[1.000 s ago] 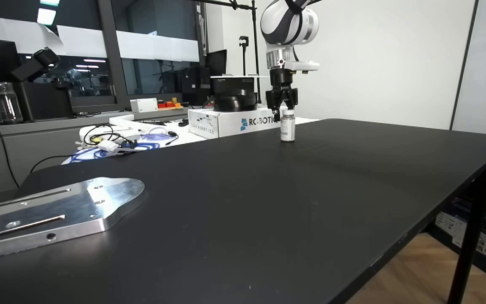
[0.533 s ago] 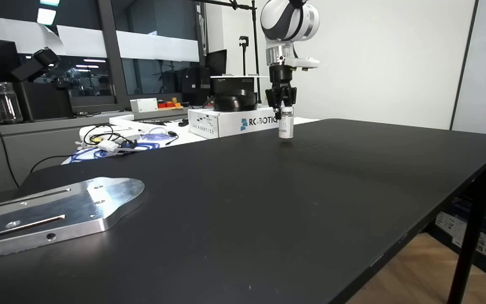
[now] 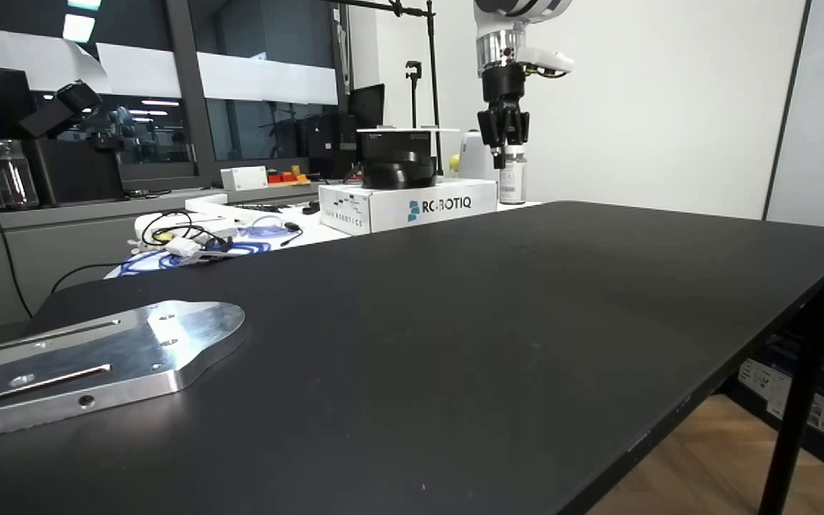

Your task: Move the bottle towards you

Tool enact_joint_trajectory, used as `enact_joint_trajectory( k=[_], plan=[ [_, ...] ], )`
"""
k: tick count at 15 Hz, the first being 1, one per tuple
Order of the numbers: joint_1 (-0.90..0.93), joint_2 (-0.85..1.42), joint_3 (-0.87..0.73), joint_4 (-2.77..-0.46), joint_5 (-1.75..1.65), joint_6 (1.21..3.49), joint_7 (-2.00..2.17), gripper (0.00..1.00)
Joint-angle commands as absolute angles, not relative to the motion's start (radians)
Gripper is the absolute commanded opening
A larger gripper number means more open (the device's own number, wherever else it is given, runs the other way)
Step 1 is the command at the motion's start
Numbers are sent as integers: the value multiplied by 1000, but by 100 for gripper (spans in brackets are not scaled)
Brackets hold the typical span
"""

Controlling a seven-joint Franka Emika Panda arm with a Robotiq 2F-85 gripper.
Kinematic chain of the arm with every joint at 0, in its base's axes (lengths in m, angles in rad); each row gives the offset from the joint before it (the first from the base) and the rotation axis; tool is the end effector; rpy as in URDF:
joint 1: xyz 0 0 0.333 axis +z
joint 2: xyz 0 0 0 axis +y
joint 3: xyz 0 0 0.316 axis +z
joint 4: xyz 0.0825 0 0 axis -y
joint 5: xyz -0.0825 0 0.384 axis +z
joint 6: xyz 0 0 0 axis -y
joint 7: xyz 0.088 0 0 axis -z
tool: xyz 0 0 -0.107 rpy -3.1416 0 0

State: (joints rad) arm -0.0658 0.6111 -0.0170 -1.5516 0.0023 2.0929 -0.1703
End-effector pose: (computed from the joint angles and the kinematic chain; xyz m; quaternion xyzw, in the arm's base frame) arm 0.6917 -0.0556 0.2859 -0.9984 -0.0445 0.0351 0.0005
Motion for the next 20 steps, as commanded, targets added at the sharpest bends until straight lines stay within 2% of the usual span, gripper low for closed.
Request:
enact_joint_trajectory(
  k=[1, 11, 20],
  plan=[
    [-94, 413, -7, -1798, 5, 2162, -231, 30],
    [-85, 91, 48, -2358, 97, 2428, -524, 30],
    [-7, 10, 80, -2596, 99, 2575, -603, 30]
  ],
)
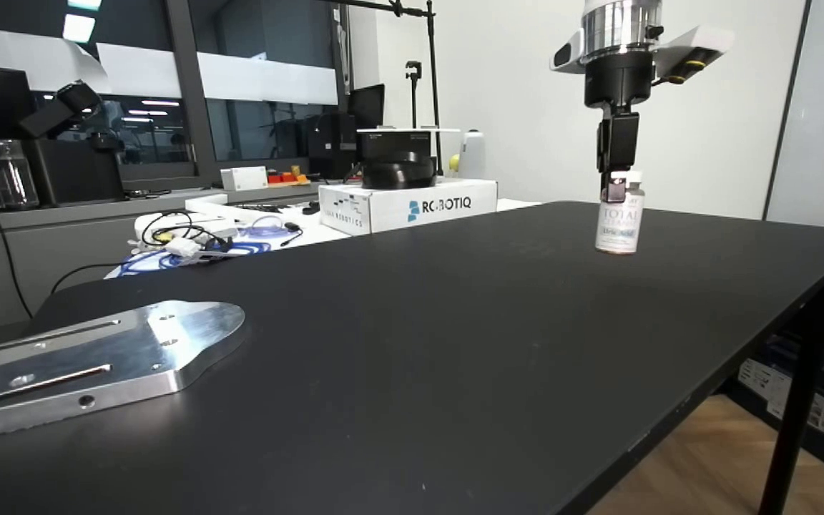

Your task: Move the bottle towards you

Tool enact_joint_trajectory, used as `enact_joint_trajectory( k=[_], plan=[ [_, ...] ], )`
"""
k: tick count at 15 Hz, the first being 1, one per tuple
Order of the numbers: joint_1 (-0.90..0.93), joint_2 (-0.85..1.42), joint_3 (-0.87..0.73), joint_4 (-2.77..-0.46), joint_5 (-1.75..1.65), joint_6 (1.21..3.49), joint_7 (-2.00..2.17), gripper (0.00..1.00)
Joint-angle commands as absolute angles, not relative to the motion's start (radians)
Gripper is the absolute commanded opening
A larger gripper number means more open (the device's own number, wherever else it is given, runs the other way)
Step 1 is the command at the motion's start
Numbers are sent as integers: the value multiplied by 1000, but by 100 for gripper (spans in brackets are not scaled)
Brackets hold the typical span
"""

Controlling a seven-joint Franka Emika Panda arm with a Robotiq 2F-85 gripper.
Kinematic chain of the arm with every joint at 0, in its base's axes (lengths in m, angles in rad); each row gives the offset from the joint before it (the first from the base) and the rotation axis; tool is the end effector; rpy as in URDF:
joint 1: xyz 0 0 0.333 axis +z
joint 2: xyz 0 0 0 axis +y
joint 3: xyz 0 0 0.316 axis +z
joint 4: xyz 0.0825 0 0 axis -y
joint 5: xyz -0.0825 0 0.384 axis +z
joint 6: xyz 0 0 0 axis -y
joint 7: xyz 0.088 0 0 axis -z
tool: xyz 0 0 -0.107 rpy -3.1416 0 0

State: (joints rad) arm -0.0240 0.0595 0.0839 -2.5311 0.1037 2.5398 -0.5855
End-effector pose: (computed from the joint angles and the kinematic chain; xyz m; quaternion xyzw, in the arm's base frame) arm 0.4541 0.0263 0.2483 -0.9605 -0.2754 0.0165 0.0363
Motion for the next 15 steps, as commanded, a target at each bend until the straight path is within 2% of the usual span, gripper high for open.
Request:
enact_joint_trajectory(
  k=[1, 15],
  plan=[
    [-1, 9, 78, -2608, 91, 2586, -604, 30],
    [5, 40, 63, -2671, -33, 2689, -568, 30]
  ],
)
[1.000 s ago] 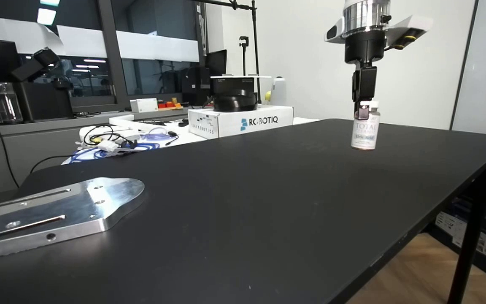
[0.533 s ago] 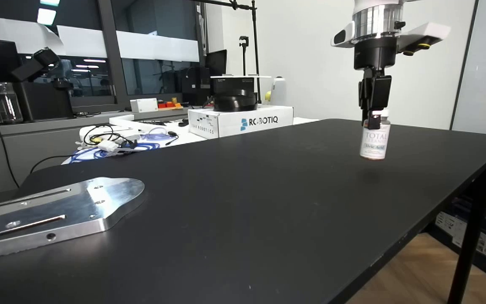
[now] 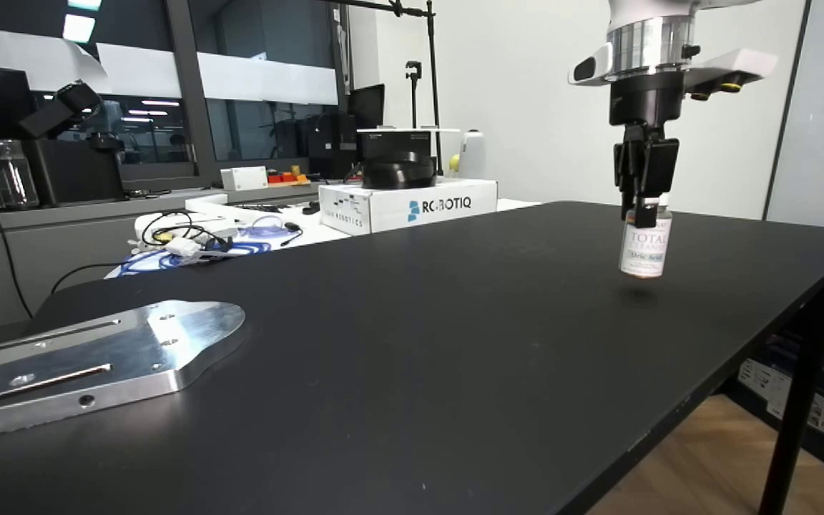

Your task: Move the bottle towards you

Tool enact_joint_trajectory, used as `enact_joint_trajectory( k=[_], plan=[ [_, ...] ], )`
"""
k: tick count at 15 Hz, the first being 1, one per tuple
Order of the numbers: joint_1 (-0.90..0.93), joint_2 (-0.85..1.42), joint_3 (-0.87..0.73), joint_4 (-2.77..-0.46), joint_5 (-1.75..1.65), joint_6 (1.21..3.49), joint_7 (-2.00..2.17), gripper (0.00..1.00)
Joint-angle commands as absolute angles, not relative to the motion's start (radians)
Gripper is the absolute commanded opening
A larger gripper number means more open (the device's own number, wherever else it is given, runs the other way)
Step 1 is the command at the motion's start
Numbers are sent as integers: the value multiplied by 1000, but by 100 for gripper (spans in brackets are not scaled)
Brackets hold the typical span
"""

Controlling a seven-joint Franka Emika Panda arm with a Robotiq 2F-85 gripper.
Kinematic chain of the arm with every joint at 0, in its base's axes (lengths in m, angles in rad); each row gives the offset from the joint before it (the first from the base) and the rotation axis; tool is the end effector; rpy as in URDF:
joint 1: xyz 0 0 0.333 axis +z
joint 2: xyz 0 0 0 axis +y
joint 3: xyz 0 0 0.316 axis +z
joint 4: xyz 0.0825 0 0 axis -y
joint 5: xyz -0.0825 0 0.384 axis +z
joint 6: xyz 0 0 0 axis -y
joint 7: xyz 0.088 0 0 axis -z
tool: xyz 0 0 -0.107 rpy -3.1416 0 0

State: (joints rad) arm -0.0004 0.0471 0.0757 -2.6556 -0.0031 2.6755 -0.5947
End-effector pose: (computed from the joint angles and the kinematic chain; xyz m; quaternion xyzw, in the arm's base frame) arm 0.4190 0.0321 0.2229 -0.9439 -0.3300 0.0128 0.0045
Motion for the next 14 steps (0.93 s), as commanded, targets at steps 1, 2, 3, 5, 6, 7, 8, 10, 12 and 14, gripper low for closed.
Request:
enact_joint_trajectory(
  k=[1, 2, 3, 5, 6, 7, 8, 10, 12, 14],
  plan=[
    [5, 43, 61, -2670, -36, 2687, -565, 30],
    [4, 48, 59, -2669, -45, 2686, -560, 30],
    [4, 53, 56, -2668, -54, 2687, -556, 30],
    [4, 61, 53, -2666, -67, 2685, -548, 30],
    [3, 66, 52, -2665, -74, 2686, -546, 30],
    [3, 71, 50, -2663, -81, 2686, -542, 30],
    [2, 76, 49, -2662, -84, 2685, -540, 30],
    [2, 84, 46, -2660, -98, 2685, -533, 30],
    [-1, 80, 48, -2659, -83, 2675, -536, 30],
    [-4, 54, 55, -2656, -48, 2654, -559, 81]
  ],
)
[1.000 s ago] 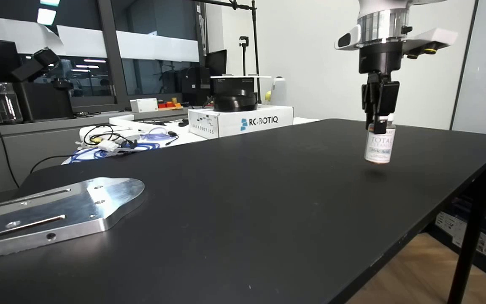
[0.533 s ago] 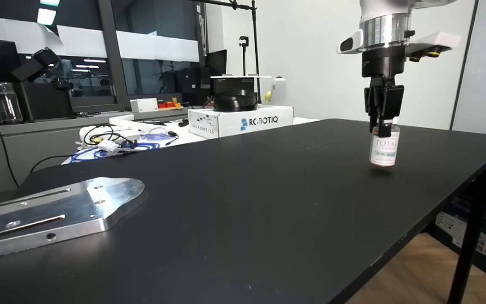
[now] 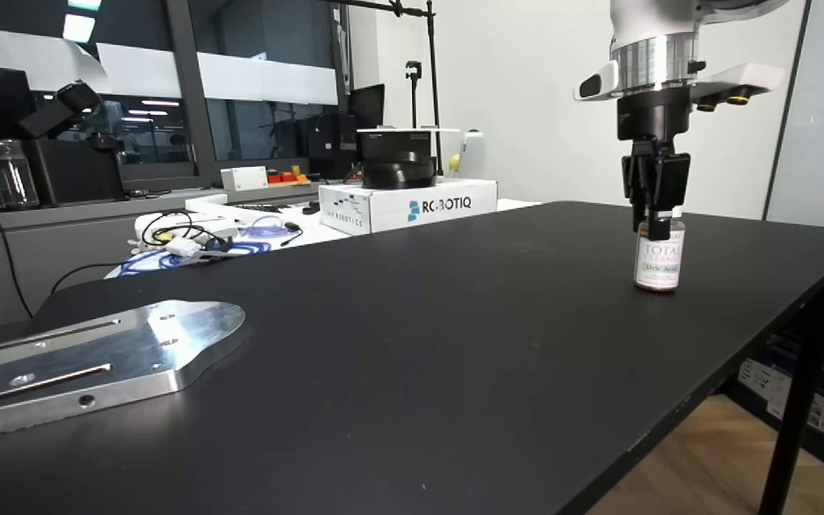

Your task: Move the bottle towards you

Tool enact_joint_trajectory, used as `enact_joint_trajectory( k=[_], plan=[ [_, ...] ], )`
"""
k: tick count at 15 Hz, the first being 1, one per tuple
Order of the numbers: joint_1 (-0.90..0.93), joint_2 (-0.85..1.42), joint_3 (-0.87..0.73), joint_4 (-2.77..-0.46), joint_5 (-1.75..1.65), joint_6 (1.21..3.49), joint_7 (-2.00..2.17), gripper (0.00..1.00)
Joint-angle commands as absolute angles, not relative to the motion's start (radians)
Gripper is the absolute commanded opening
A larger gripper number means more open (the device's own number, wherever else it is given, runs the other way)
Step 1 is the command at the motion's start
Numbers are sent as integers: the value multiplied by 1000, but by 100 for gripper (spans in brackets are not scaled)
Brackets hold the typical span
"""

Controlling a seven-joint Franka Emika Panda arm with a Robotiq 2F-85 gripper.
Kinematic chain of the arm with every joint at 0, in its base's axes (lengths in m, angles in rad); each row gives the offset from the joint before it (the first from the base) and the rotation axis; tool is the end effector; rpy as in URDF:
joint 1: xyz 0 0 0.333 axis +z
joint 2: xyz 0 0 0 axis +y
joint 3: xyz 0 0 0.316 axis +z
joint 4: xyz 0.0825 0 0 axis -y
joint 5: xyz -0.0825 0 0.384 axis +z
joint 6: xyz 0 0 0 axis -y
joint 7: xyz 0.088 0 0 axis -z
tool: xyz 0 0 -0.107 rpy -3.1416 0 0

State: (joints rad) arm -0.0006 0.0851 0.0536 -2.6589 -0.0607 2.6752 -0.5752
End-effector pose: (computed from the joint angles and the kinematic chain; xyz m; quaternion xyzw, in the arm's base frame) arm 0.4135 0.0243 0.2060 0.9416 0.3348 -0.0358 0.0012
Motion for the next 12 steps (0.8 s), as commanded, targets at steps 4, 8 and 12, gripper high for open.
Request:
enact_joint_trajectory(
  k=[4, 8, 12],
  plan=[
    [-5, -17, 52, -2639, 14, 2599, -584, 100],
    [4, -77, 29, -2621, 22, 2533, -579, 100],
    [15, -48, 27, -2629, 17, 2571, -583, 100]
  ],
)
